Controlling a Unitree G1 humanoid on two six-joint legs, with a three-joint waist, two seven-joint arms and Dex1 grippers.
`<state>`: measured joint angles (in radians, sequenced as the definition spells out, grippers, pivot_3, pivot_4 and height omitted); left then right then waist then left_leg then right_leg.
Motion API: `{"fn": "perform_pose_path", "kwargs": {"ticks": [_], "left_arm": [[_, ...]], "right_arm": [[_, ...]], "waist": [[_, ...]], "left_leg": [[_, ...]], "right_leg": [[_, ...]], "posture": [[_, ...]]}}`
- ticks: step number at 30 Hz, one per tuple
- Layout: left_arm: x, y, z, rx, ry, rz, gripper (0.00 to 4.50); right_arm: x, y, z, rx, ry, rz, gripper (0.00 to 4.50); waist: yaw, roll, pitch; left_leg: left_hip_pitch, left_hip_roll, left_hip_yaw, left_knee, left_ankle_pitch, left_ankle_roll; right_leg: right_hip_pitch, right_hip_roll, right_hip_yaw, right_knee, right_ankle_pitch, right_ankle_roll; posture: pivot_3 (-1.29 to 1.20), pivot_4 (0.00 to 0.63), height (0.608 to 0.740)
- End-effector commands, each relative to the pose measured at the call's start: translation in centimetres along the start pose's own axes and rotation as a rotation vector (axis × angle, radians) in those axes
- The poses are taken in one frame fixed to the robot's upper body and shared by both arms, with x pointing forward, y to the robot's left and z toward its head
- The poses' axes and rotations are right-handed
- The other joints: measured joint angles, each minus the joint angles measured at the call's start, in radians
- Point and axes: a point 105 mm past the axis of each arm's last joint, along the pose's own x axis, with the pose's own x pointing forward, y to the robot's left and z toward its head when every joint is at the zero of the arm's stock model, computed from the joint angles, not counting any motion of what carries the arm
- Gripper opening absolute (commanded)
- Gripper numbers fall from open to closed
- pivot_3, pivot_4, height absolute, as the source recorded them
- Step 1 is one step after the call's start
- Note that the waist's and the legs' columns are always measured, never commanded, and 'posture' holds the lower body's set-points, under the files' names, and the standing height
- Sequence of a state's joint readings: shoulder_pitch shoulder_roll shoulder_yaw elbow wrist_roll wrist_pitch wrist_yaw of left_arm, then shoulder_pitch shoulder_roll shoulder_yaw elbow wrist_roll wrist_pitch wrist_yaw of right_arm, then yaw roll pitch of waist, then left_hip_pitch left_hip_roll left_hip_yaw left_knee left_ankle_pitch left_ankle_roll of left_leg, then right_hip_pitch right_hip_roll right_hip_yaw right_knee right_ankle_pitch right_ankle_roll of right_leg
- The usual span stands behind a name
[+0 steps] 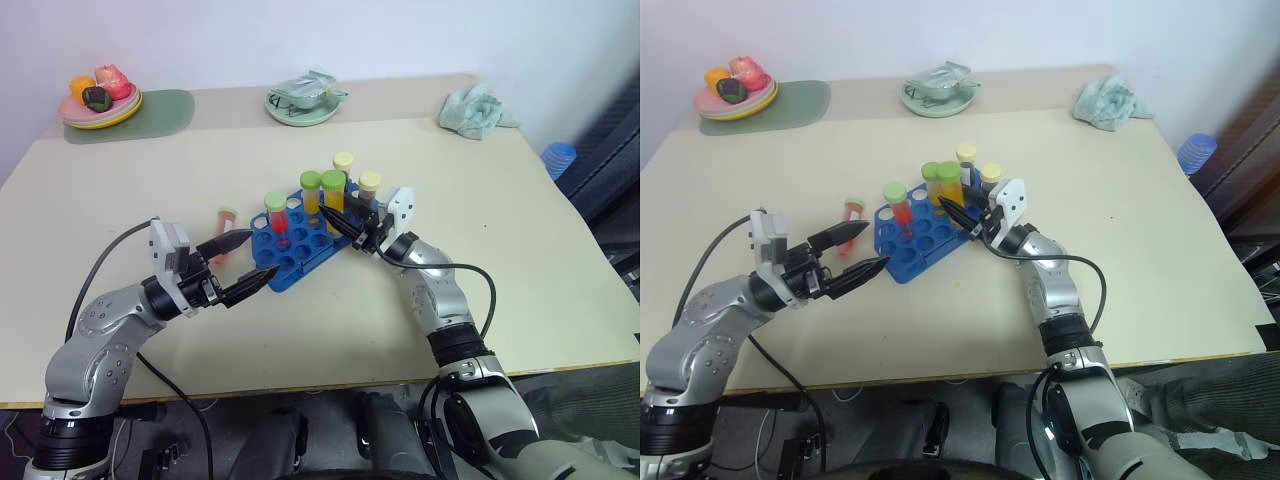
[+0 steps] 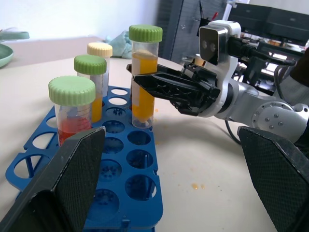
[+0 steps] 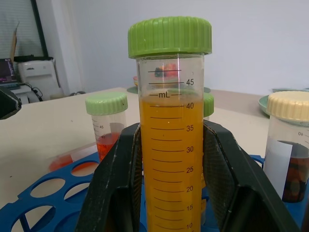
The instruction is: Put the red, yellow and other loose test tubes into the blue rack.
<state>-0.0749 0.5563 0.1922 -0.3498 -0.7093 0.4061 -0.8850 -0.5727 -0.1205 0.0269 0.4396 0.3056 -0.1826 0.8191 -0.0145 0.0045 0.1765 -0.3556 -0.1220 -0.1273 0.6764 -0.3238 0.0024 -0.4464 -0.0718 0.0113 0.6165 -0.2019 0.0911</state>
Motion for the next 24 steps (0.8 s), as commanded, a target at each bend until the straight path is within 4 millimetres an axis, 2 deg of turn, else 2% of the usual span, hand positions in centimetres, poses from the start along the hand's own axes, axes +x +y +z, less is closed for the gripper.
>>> {"fn": "perform_pose_path", "kwargs": {"ticks": [1, 17, 24], "left_arm": [[-0.05, -0.27, 1.07, 0.036, -0.024, -0.013, 4.50], [-0.10, -0.18, 1.14, 0.040, -0.024, -0.009, 4.50], [-0.16, -0.21, 1.12, 0.039, -0.025, -0.007, 4.50]], "right_arm": [[0.09, -0.28, 0.80, -0.029, -0.023, 0.000, 1.72], [0.59, -1.22, 1.14, -0.048, -0.037, -0.016, 1.72], [-0.05, -0.91, 0.90, -0.021, -0.027, 0.014, 1.72]], "waist": [[0.000, 0.000, 0.000], [0.000, 0.000, 0.000], [0.000, 0.000, 0.000]], "left_leg": [[0.000, 0.000, 0.000, 0.000, 0.000, 0.000], [0.000, 0.000, 0.000, 0.000, 0.000, 0.000], [0.000, 0.000, 0.000, 0.000, 0.000, 0.000]], "right_leg": [[0.000, 0.000, 0.000, 0.000, 0.000, 0.000], [0.000, 0.000, 0.000, 0.000, 0.000, 0.000], [0.000, 0.000, 0.000, 0.000, 0.000, 0.000]], "posture": [[0.00, 0.150, 0.740], [0.00, 0.150, 0.740], [0.00, 0.150, 0.740]]}}
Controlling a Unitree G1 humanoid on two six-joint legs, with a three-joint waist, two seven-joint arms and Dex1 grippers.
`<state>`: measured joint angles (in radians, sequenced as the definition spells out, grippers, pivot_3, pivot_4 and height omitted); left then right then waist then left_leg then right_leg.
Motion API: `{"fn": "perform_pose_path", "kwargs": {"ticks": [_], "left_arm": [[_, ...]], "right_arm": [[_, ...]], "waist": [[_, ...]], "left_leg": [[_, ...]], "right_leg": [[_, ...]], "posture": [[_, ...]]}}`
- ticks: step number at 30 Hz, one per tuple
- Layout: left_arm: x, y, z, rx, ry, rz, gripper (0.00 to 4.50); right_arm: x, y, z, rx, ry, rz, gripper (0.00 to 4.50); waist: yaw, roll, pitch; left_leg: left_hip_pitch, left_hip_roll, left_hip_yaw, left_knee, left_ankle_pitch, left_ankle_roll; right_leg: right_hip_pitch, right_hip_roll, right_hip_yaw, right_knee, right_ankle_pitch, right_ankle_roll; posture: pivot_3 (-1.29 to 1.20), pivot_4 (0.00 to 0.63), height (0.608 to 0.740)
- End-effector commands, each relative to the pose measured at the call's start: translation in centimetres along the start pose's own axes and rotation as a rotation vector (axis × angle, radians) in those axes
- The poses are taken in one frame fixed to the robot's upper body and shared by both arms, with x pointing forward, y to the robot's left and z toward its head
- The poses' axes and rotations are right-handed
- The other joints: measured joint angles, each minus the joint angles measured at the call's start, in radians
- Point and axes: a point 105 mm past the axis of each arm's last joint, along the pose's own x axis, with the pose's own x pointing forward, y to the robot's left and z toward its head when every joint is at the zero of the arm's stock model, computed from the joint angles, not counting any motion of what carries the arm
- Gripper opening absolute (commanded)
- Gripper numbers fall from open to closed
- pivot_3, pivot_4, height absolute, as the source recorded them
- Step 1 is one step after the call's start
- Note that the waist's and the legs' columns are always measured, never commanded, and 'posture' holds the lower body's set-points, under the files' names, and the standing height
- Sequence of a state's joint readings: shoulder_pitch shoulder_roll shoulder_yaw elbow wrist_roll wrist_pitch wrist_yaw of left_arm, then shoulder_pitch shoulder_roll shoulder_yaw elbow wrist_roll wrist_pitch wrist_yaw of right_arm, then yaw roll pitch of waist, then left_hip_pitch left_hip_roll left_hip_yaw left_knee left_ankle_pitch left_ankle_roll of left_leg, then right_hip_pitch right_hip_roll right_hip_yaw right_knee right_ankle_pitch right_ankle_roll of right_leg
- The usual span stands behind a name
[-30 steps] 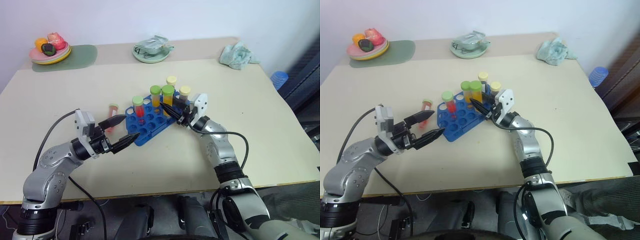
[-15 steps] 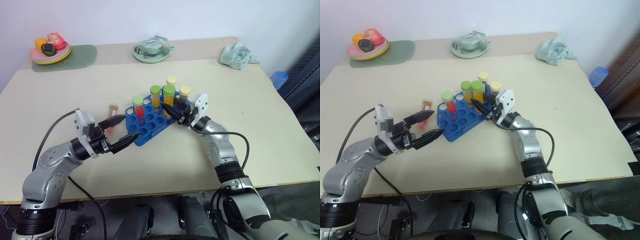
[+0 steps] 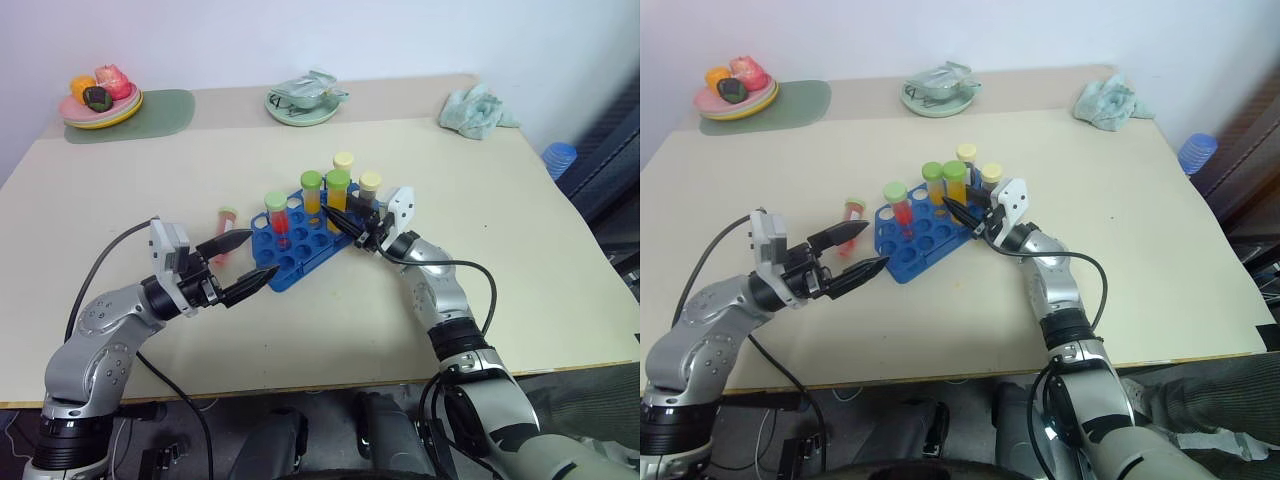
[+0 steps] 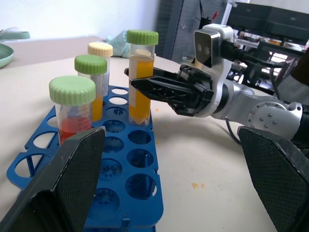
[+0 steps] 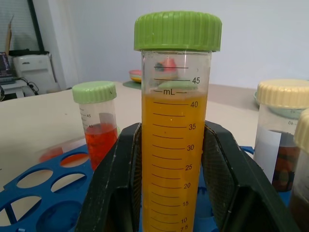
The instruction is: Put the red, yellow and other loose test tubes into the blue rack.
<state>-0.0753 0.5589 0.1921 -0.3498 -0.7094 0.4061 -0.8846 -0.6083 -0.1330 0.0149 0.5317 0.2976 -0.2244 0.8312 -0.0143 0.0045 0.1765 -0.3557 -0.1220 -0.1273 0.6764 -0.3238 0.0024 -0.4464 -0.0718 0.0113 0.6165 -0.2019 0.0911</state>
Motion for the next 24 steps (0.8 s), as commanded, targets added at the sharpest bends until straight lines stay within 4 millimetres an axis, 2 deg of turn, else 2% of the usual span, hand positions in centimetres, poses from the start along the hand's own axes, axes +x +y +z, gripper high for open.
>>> {"fn": "perform_pose_path", "kwargs": {"ticks": [1, 3, 5, 6, 9, 10, 18, 21, 24], "left_arm": [[-0.1, -0.2, 1.1, 0.037, -0.026, -0.008, 4.50], [-0.1, -0.2, 1.1, 0.036, -0.027, -0.009, 4.50], [0.0, -0.2, 1.1, 0.035, -0.028, -0.011, 4.50], [0.0, -0.2, 1.1, 0.035, -0.029, -0.012, 4.50], [0.0, -0.2, 1.1, 0.035, -0.030, -0.014, 4.50], [0.0, -0.2, 1.1, 0.034, -0.030, -0.013, 4.50], [-0.5, 0.3, 1.1, 0.048, -0.026, 0.057, 4.50], [-1.2, 0.8, 1.3, 0.054, -0.027, 0.134, 4.50], [-2.8, 1.7, 0.5, 0.067, 0.023, 0.273, 4.50]], "right_arm": [[0.0, 0.1, 1.5, 0.002, -0.049, 0.036, 1.72], [-0.1, 0.3, 1.6, 0.018, -0.052, 0.047, 1.72], [-0.1, 0.3, 1.7, 0.023, -0.055, 0.046, 2.24], [0.0, 0.4, 1.7, 0.022, -0.052, 0.054, 2.56], [0.0, 0.5, 1.8, 0.014, -0.049, 0.049, 4.10], [0.1, 0.4, 1.8, -0.012, -0.046, 0.033, 4.47], [-0.8, 0.1, 2.6, -0.100, -0.035, 0.005, 4.47], [-2.1, 0.3, 3.4, -0.129, -0.004, 0.015, 4.47], [-5.2, 0.6, 3.4, -0.180, 0.135, 0.017, 4.47]], "waist": [[0.000, 0.000, 0.000], [0.000, 0.000, 0.000], [-0.001, 0.000, 0.000], [-0.001, 0.000, 0.000], [0.000, 0.000, 0.000], [0.000, 0.000, 0.000], [0.001, 0.000, 0.000], [0.002, 0.000, 0.000], [0.007, 0.000, 0.000]], "left_leg": [[0.000, 0.000, 0.000, 0.000, 0.000, 0.000], [0.000, 0.000, 0.000, 0.000, 0.000, 0.000], [0.000, 0.000, 0.000, 0.000, 0.000, 0.000], [0.000, 0.000, 0.000, 0.000, 0.000, 0.000], [0.000, 0.000, 0.000, 0.000, 0.000, 0.000], [0.000, 0.000, 0.000, 0.000, 0.000, 0.000], [0.000, 0.000, 0.000, 0.000, 0.000, 0.000], [0.000, 0.000, 0.000, 0.000, 0.000, 0.000], [-0.001, 0.000, 0.000, 0.000, 0.000, 0.001]], "right_leg": [[0.000, 0.000, 0.000, 0.000, 0.000, 0.000], [0.000, 0.000, 0.000, 0.000, 0.000, 0.000], [0.000, 0.000, 0.000, 0.000, 0.000, 0.000], [0.000, 0.000, 0.000, 0.000, 0.000, 0.000], [0.000, 0.000, 0.000, 0.000, 0.000, 0.000], [0.000, 0.000, 0.000, 0.000, 0.000, 0.000], [0.000, 0.000, 0.000, 0.000, 0.000, 0.000], [0.000, 0.000, 0.000, 0.000, 0.000, 0.000], [0.000, 0.000, 0.000, -0.001, 0.000, 0.000]], "posture": [[0.00, 0.150, 0.740], [0.00, 0.150, 0.740], [0.00, 0.150, 0.740], [0.00, 0.150, 0.740], [0.00, 0.150, 0.740], [0.00, 0.150, 0.740], [0.00, 0.150, 0.740], [0.00, 0.150, 0.740], [0.00, 0.150, 0.740]]}}
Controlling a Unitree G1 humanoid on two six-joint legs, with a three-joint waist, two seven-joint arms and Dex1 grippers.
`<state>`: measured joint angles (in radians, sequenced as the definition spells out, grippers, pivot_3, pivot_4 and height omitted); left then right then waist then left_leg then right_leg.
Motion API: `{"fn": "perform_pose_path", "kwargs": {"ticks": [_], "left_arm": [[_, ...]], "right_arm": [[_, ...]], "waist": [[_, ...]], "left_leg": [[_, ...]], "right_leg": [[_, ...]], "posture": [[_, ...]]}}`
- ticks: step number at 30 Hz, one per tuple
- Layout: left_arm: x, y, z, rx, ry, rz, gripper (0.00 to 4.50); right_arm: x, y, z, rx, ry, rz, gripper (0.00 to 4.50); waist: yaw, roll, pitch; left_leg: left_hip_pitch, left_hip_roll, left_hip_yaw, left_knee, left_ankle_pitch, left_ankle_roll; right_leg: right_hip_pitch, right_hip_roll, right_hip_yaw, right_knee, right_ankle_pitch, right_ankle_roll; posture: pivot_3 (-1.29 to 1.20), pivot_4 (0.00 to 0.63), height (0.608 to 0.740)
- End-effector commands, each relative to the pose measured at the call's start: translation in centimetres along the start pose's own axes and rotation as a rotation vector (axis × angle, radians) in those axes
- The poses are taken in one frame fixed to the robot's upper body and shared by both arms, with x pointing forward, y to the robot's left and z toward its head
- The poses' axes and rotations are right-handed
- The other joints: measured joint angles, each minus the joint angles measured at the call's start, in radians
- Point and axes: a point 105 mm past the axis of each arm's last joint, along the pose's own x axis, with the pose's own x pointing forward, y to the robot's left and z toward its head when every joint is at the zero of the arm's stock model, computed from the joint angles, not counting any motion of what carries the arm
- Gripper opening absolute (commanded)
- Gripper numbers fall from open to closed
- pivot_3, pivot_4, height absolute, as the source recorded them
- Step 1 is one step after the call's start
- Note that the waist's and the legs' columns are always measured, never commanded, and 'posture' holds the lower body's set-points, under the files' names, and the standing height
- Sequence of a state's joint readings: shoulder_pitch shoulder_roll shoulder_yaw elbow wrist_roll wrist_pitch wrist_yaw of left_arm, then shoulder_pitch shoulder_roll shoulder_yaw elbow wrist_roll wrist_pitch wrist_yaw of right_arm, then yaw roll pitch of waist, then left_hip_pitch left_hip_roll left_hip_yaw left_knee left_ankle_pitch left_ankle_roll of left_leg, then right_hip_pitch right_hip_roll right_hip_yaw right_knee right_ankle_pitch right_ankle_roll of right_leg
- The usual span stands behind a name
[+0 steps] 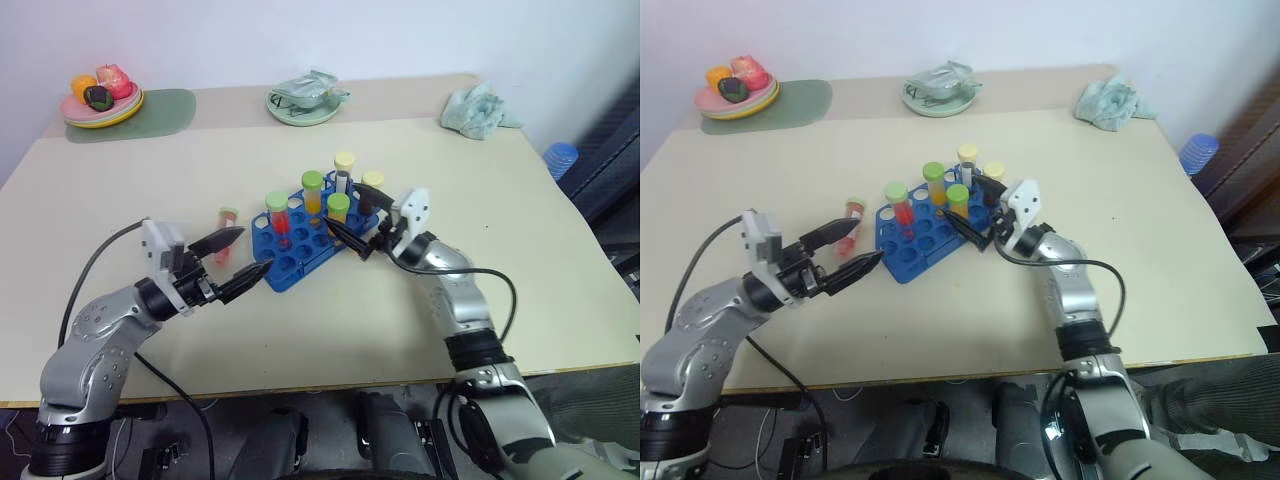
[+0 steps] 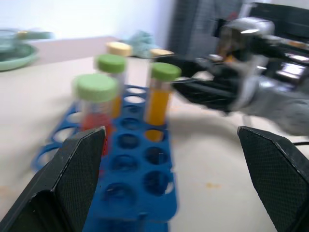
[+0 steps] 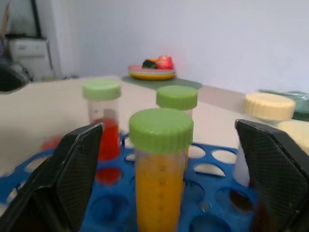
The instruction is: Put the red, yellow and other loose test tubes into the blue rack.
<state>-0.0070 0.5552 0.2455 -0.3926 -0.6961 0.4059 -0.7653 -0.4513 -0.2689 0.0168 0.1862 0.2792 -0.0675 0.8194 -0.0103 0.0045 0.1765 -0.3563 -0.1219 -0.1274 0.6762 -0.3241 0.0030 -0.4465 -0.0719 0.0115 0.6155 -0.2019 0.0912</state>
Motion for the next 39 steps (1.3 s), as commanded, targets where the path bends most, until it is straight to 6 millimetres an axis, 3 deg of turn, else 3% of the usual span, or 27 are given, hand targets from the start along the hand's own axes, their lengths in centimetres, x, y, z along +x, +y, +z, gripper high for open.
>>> {"fn": "perform_pose_path", "kwargs": {"ticks": [1, 12, 17, 22, 26, 31, 35, 39], "left_arm": [[-1.6, 1.0, 0.4, 0.055, 0.023, 0.137, 4.50], [-5.1, 5.3, -0.2, 0.011, 0.216, 0.373, 4.50], [-4.7, 6.6, 1.1, -0.001, 0.200, 0.390, 4.50], [-4.2, 9.1, 1.7, -0.003, 0.230, 0.588, 4.50], [-3.2, 9.7, 1.4, -0.038, 0.399, 0.686, 4.50], [-0.4, 9.0, 2.1, -0.159, 0.490, 0.629, 4.50], [1.9, 9.0, 1.8, -0.253, 0.627, 0.635, 4.50], [3.7, 9.5, 0.7, -0.318, 0.709, 0.652, 4.50]], "right_arm": [[-2.6, 0.5, 1.4, -0.085, 0.092, 0.009, 4.47], [-11.5, 1.0, 3.3, -0.071, 0.463, 0.118, 4.47], [-12.9, 0.6, 5.2, -0.075, 0.504, 0.137, 4.47], [-12.3, -0.2, 7.1, -0.096, 0.475, 0.131, 4.47], [-10.9, -0.6, 8.8, -0.140, 0.464, 0.129, 4.47], [-8.6, -0.7, 10.9, -0.194, 0.412, 0.178, 4.47], [-6.1, -0.7, 12.9, -0.247, 0.338, 0.260, 4.47], [-4.6, -0.3, 13.3, -0.284, 0.321, 0.315, 4.47]], "waist": [[0.004, 0.000, 0.000], [0.013, -0.001, 0.000], [0.025, -0.002, 0.001], [0.024, -0.004, 0.002], [0.025, -0.005, 0.003], [0.024, -0.007, 0.004], [0.024, -0.007, 0.004], [0.022, -0.008, 0.004]], "left_leg": [[0.000, 0.000, 0.000, 0.000, 0.000, 0.000], [0.001, 0.000, 0.000, 0.000, -0.003, 0.006], [0.000, 0.001, 0.001, 0.000, -0.003, 0.006], [0.000, 0.001, 0.001, 0.001, -0.002, 0.003], [0.000, 0.001, 0.001, 0.001, -0.001, 0.002], [-0.001, 0.001, 0.001, 0.001, -0.001, 0.002], [-0.002, 0.000, 0.001, 0.004, -0.001, 0.002], [-0.002, 0.000, 0.001, 0.003, -0.001, 0.002]], "right_leg": [[0.000, 0.000, 0.000, -0.001, 0.000, 0.000], [0.002, 0.000, 0.000, -0.002, 0.000, 0.001], [0.002, -0.001, 0.000, -0.003, 0.000, 0.001], [0.003, -0.001, -0.001, -0.003, 0.000, 0.001], [0.002, -0.001, -0.001, -0.002, 0.000, 0.001], [0.002, -0.001, -0.002, -0.002, 0.000, 0.001], [0.002, -0.001, -0.002, -0.002, 0.001, 0.002], [0.001, -0.001, -0.002, -0.002, 0.001, 0.003]], "posture": [[0.00, 0.150, 0.740], [0.00, 0.150, 0.740], [0.00, 0.150, 0.740], [0.00, 0.150, 0.740], [0.00, 0.150, 0.740], [0.00, 0.150, 0.740], [0.00, 0.150, 0.740], [0.00, 0.150, 0.740]]}}
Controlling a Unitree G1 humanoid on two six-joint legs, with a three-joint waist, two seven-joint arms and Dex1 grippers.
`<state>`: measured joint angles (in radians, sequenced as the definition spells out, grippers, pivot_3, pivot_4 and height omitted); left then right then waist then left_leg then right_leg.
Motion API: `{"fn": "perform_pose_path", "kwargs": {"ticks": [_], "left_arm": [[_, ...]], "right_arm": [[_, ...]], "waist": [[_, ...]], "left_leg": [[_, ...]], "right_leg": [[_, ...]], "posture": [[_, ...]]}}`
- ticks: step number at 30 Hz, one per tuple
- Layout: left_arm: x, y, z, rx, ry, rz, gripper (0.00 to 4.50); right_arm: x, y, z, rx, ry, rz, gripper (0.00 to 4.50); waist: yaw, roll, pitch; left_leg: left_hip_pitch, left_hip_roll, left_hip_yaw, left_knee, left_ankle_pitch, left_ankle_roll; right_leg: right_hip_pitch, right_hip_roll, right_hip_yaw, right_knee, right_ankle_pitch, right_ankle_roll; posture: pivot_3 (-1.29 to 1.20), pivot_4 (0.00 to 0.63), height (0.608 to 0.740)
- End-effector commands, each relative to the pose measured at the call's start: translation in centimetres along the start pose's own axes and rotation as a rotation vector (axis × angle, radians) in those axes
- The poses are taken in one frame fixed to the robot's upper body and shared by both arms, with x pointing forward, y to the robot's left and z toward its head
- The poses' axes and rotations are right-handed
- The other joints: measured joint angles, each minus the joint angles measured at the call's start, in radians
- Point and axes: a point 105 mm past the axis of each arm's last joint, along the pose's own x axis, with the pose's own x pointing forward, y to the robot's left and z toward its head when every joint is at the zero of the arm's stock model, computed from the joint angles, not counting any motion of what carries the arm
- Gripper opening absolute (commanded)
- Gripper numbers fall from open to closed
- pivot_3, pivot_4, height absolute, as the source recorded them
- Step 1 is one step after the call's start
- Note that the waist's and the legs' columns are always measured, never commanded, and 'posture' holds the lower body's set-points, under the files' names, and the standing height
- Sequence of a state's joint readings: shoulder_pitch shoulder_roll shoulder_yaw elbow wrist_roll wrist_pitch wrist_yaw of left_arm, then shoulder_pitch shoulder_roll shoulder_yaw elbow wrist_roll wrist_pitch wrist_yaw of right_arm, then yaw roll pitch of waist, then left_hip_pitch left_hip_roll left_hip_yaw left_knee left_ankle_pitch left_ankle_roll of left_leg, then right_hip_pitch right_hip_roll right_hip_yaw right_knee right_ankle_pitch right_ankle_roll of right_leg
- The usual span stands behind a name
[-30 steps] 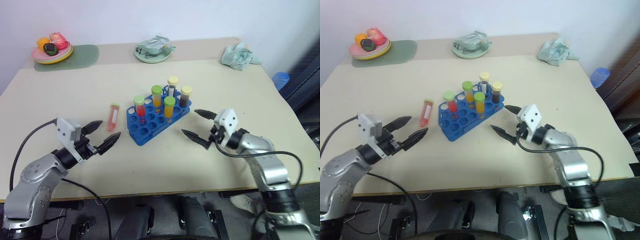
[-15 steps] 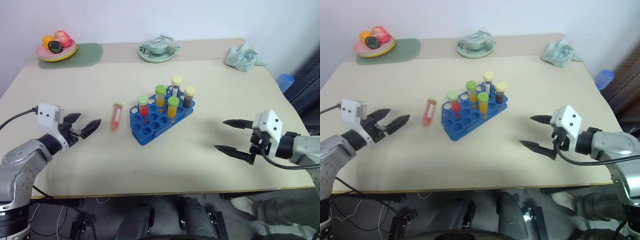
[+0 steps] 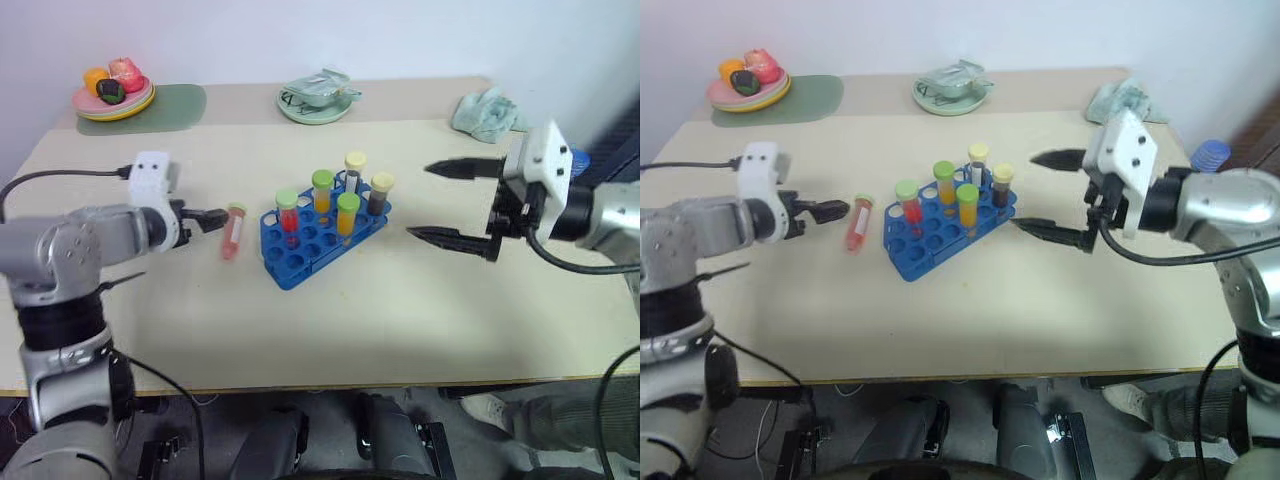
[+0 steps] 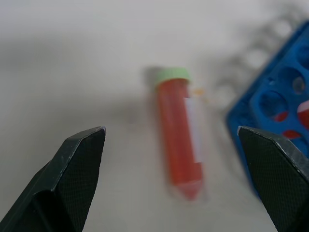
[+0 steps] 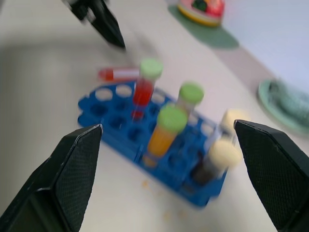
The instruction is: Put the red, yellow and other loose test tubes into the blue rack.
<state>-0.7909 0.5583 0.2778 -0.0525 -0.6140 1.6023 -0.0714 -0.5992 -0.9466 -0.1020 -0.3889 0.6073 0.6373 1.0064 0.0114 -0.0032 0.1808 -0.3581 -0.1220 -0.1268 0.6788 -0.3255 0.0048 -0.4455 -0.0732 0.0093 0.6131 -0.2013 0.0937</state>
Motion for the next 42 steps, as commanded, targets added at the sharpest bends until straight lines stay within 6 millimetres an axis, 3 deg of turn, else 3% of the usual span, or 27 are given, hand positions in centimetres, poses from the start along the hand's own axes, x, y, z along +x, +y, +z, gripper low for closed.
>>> {"fn": "perform_pose_path", "kwargs": {"ticks": [1, 9, 25, 28, 34, 42], "left_arm": [[1.0, 0.4, 0.0, -0.016, 0.066, 0.065, 4.50], [2.9, 0.2, 0.7, -0.106, 0.134, 0.123, 4.50], [5.4, -0.3, 2.2, -0.202, 0.211, 0.172, 4.50], [5.9, -0.1, 1.9, -0.210, 0.229, 0.177, 3.73], [5.9, 0.0, 2.1, -0.203, 0.246, 0.176, 0.93], [4.4, 0.1, 2.2, -0.183, 0.234, 0.130, 0.78]], "right_arm": [[0.8, 0.1, 0.7, -0.045, -0.019, 0.026, 4.47], [1.6, 0.3, 1.5, -0.058, -0.033, 0.053, 4.47], [2.4, 0.3, 1.8, -0.104, -0.049, 0.082, 4.47], [2.5, 0.3, 1.8, -0.113, -0.057, 0.078, 4.50], [2.4, 0.2, 1.7, -0.122, -0.058, 0.064, 4.50], [2.2, 0.2, 1.2, -0.118, -0.059, 0.058, 4.50]], "waist": [[0.001, 0.000, 0.000], [0.004, 0.000, 0.000], [0.002, -0.001, 0.000], [0.002, 0.000, 0.000], [0.000, -0.001, 0.000], [-0.003, -0.001, 0.000]], "left_leg": [[-0.001, 0.000, 0.000, 0.000, 0.000, 0.000], [-0.016, -0.002, 0.000, 0.006, 0.002, -0.002], [-0.016, -0.003, 0.000, 0.005, 0.002, -0.002], [-0.016, -0.003, 0.000, 0.005, 0.002, -0.002], [-0.016, -0.003, 0.001, 0.006, 0.002, -0.003], [-0.016, -0.003, 0.006, 0.006, 0.002, -0.003]], "right_leg": [[-0.001, 0.000, 0.000, 0.000, 0.000, 0.000], [-0.016, -0.002, 0.000, 0.006, 0.001, 0.000], [-0.017, -0.003, 0.000, 0.007, 0.001, 0.000], [-0.018, -0.003, 0.000, 0.007, 0.001, 0.000], [-0.018, -0.004, 0.000, 0.009, 0.001, 0.000], [-0.022, -0.004, 0.003, 0.016, 0.001, 0.000]], "posture": [[0.00, 0.150, 0.740], [0.00, 0.150, 0.740], [0.00, 0.150, 0.740], [0.00, 0.150, 0.740], [0.00, 0.150, 0.740], [0.00, 0.150, 0.740]]}}
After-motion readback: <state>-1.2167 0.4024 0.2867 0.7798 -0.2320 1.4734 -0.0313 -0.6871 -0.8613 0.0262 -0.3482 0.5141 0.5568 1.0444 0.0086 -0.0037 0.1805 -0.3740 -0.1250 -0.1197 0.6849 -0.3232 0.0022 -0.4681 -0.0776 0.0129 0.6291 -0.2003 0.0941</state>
